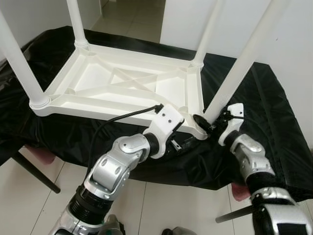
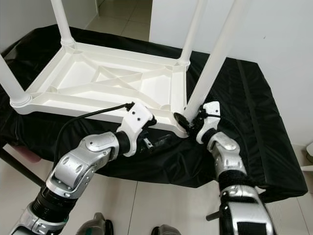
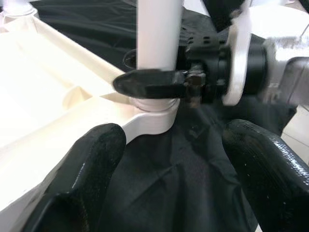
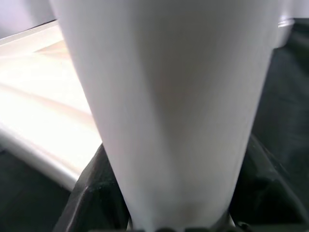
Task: Building children table
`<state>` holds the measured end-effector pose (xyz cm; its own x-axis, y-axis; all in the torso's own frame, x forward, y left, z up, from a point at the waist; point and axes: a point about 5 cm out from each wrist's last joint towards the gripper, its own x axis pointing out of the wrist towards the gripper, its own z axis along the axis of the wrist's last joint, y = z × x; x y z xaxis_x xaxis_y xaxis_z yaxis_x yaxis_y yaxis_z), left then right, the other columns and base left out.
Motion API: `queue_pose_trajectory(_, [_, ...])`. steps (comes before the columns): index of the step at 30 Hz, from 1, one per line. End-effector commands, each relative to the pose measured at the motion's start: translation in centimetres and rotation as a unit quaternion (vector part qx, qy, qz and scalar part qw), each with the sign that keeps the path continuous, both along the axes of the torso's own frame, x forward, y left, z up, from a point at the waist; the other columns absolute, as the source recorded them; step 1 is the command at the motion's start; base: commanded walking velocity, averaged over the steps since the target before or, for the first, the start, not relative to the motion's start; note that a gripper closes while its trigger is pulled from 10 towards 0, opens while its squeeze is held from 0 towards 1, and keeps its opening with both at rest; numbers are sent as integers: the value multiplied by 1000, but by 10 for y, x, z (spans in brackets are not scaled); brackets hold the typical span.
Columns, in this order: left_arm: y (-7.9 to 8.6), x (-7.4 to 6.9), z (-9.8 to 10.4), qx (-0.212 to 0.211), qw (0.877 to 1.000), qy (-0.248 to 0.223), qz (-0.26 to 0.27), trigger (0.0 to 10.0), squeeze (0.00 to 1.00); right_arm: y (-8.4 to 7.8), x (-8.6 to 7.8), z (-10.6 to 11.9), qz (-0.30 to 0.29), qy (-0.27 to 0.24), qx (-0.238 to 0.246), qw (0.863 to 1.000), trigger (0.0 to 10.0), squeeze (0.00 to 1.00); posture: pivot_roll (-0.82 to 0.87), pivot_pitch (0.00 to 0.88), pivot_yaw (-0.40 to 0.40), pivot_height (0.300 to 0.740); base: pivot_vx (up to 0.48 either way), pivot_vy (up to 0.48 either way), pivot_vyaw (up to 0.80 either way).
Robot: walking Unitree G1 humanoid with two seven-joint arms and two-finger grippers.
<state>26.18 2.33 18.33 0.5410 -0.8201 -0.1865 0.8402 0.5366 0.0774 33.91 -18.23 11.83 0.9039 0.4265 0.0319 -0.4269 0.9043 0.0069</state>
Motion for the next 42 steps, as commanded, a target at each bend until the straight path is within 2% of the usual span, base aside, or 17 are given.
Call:
queue_pose_trajectory(1, [-4,-3,-1,-1,1000,-1,-8,10000,0,8,-3,-12,-24,31,4,999,10000,0,87,31,-69,740,0,0,0])
queue_pose_trajectory(3, [-4,-3,-1,-1,1000,-1,-8,10000,0,8,-3,-12,-24,31,4,999,10000,0,87,31,-69,740,0,0,0])
queue_pose_trajectory(6, [-5,-3,-1,0,1000,-1,-11,10000,0,19,-2,-9,-86,36,37,995,10000,0,84,26,-68,740,0,0,0])
queue_pose_trajectory(8, [-5,-3,-1,0,1000,-1,-11,10000,0,19,-2,-9,-86,36,37,995,10000,0,84,26,-68,740,0,0,0])
queue_pose_trajectory(10, [-6,-3,-1,0,1000,-2,-13,10000,0,20,-4,-7,-162,37,47,985,10000,0,84,20,-74,740,0,0,0])
queue_pose_trajectory(12, [-6,-4,-2,1,1000,-2,-14,10000,0,20,-5,-7,-186,37,49,981,10000,0,84,20,-74,740,0,0,0])
queue_pose_trajectory(13, [-7,-4,-2,0,1000,-1,-15,10000,0,19,-11,-8,-262,33,42,964,10000,0,88,12,-80,740,0,0,0])
queue_pose_trajectory(14, [-7,-4,-2,0,1000,-1,-15,10000,0,19,-11,-8,-262,33,42,964,10000,0,88,12,-80,740,0,0,0])
queue_pose_trajectory(16, [-8,-4,-2,0,1000,-1,-16,10000,0,17,-15,-8,-307,30,40,950,10000,0,88,12,-80,740,0,0,0])
queue_pose_trajectory(20, [-8,-5,-3,1,1000,-1,-17,10000,0,31,-20,-7,-302,29,43,952,10000,0,89,0,-81,740,0,0,0])
queue_pose_trajectory(27, [-9,-5,-3,3,1000,-4,-21,10000,0,32,-22,-5,-303,26,35,952,10000,12,89,0,-83,740,0,0,0])
queue_pose_trajectory(28, [-9,-5,-3,4,1000,-4,-22,10000,0,32,-22,-5,-303,28,36,952,10000,133,89,0,-81,740,0,0,0])
queue_pose_trajectory(29, [-9,-5,-3,4,1000,-4,-22,10000,0,32,-22,-5,-303,28,36,952,10000,133,89,0,-81,740,0,0,0])
queue_pose_trajectory(30, [-9,-5,-3,4,1000,-4,-22,10000,0,34,-23,-6,-302,29,40,952,10000,1000,89,0,-81,740,0,0,0])
queue_pose_trajectory(37, [-9,-6,-4,6,1000,-5,-24,10000,0,34,-24,-1,-288,13,52,956,10000,1000,89,0,-82,740,0,0,0])
queue_pose_trajectory(41, [-10,-6,-4,5,1000,-6,-24,10000,0,24,-21,7,-264,-3,80,961,10000,1000,91,0,-84,740,0,0,0])
queue_pose_trajectory(42, [-10,-6,-4,6,1000,-6,-24,10000,0,23,-20,9,-247,-6,84,965,10000,729,92,0,-86,740,0,0,0])
